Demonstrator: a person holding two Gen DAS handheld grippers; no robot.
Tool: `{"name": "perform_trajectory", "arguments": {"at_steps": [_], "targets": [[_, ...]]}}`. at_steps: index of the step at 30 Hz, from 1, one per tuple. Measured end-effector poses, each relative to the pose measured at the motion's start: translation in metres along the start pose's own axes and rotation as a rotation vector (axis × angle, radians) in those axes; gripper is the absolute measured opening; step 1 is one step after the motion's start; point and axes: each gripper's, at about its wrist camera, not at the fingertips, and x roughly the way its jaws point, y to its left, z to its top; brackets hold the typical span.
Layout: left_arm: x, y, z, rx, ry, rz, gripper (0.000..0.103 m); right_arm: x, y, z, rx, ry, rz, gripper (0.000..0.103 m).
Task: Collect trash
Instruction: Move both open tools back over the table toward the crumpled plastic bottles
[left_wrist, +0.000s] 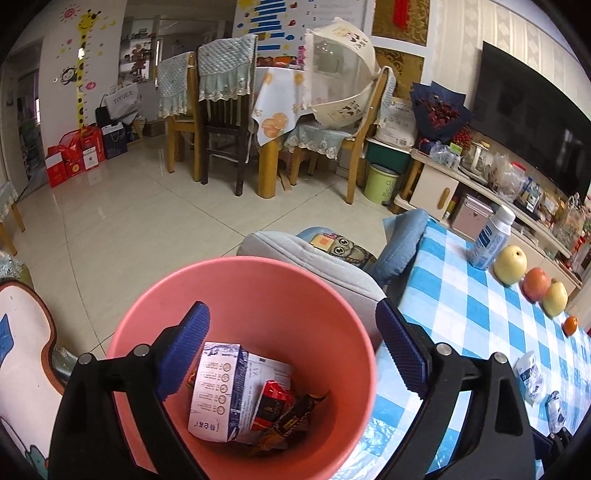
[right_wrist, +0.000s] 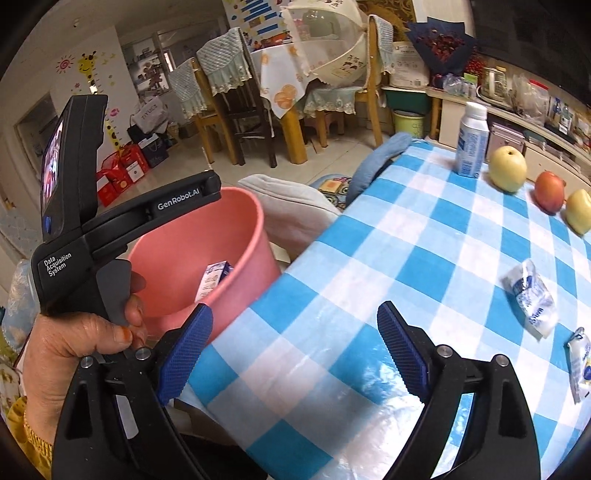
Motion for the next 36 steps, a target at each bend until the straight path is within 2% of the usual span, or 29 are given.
{"name": "perform_trajectory", "arguments": {"at_steps": [19, 36], "targets": [[-0.007, -0.07, -0.012, 0.155, -0.008, -0.082, 0.092, -0.025, -0.053, -0.017, 0.072, -0.032, -0.048, 0.094], [-0.01, -0.132, -0.029, 0.28, -0.003, -0.11, 0.092, -0.069, -0.117, -0.032, 0.176, -0.122, -0.095, 0.095]]}}
